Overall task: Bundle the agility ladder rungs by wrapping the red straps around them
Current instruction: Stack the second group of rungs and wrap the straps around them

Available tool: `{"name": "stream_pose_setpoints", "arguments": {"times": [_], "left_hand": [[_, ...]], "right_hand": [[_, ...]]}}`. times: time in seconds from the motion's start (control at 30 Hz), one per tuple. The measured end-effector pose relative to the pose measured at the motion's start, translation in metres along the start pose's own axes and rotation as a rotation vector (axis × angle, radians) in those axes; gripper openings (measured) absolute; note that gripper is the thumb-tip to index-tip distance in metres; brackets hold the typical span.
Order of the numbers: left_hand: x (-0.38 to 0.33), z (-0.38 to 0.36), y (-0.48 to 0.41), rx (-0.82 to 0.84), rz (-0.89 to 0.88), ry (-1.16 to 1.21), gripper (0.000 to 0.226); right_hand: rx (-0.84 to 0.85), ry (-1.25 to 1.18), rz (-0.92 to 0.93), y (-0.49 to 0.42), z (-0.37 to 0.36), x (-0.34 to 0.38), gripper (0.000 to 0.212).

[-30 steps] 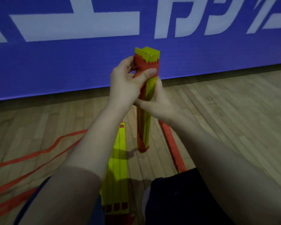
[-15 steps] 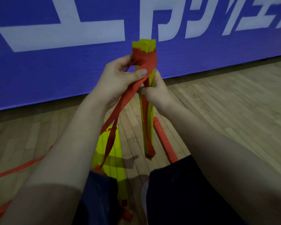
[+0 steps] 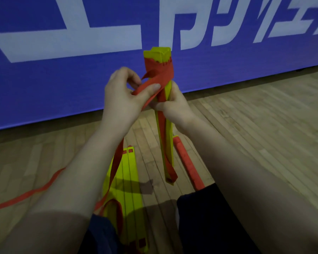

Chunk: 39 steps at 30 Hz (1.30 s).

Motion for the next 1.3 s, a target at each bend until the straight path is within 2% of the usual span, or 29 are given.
{"name": "stream_pose_setpoints", "arguments": {"times": [0.07,0.13,0.23,0.3,0.4,0.5,0.73,0.93,1.03,1.17,1.3], "left_hand": [[-0.004,-0.002,-0.001,0.059,-0.016,-0.046,0.03],[-0.003,-0.006,0.001,0.21,0.016,-0.031,0.033],[0.002,-0.007,0.009,0.492,0.111,0.19,0.032],[0.005,-0.003,0.012,0.543,0.15,0.354,0.025],[0.015,0.003,0.015,0.548,0.156,0.531,0.015],[0.024,0.003,0.019,0.533,0.15,0.587,0.014],[0.039,0.006,0.011,0.356,0.132,0.516,0.011],[0.038,0.011,0.006,0.268,0.155,0.463,0.02],[0.036,0.009,0.006,0.265,0.108,0.574,0.031],[0.029,-0.001,0.009,0.413,0.069,0.717,0.07],[0.018,0.0,0.008,0.549,-0.051,0.76,0.068]], "right_hand": [[0.039,-0.031,-0.047,-0.004,0.003,-0.003,0.057],[0.099,-0.03,-0.088,0.0,0.008,-0.007,0.056],[0.219,-0.033,-0.083,0.013,0.008,-0.005,0.04],[0.287,-0.044,-0.069,0.016,0.003,-0.001,0.036],[0.305,-0.047,-0.072,0.012,-0.004,0.0,0.034],[0.361,-0.032,-0.088,0.011,-0.006,-0.001,0.028],[0.306,-0.04,-0.252,0.013,-0.007,-0.003,0.04],[0.243,-0.198,-0.357,0.025,-0.004,-0.001,0.042],[0.331,-0.249,-0.367,0.031,-0.009,0.002,0.031],[0.519,-0.326,-0.482,0.039,-0.019,0.005,0.023],[0.718,-0.464,-0.615,0.042,-0.029,0.004,0.022]]}}
Point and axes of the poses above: each hand's wrist, its own y-axis away from the middle knuckle, its own z-axis out of the back of the hand, x = y × z, the point moved 4 cm from there along -y, towards the middle knuckle, and after that the axes turned 14 degrees about -y, right-handed, at the moved point
